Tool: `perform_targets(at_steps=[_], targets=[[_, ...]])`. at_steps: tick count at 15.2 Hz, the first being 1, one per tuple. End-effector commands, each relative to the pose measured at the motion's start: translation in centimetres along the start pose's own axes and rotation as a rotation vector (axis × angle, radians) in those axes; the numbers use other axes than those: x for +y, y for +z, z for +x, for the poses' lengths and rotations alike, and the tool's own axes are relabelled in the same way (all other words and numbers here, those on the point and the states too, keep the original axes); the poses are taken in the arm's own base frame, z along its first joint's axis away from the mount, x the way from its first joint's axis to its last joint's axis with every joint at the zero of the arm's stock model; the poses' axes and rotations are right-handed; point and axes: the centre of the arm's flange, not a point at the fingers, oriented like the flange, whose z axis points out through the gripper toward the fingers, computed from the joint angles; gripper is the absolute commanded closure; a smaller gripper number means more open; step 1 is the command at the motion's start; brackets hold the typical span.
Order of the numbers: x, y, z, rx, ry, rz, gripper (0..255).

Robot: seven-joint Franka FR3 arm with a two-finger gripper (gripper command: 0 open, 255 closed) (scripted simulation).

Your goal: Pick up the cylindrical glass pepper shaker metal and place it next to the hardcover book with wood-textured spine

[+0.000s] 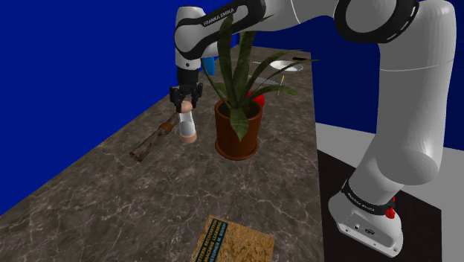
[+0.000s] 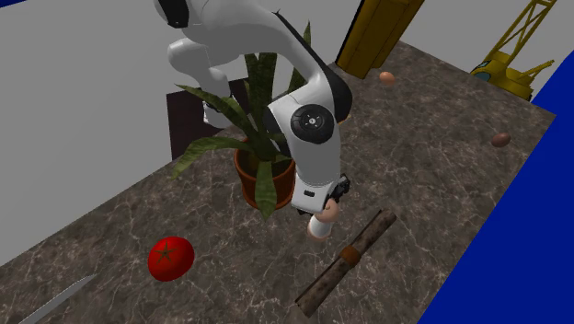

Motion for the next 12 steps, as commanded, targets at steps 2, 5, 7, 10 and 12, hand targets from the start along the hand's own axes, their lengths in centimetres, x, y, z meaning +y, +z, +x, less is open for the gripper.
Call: perform_targets(at_steps=[2, 5, 7, 10, 12], targets=[[0.0, 0.0, 0.0, 0.000, 0.000, 0.000, 255], [0.0, 0.0, 0.0, 0.000, 0.000, 0.000, 255], [0.0, 0.0, 0.0, 0.000, 0.000, 0.000, 255], [-0.1, -0.5, 0.0, 0.000, 0.000, 0.000, 255], [-0.3, -1.6, 0.0, 0.000, 0.000, 0.000, 255]])
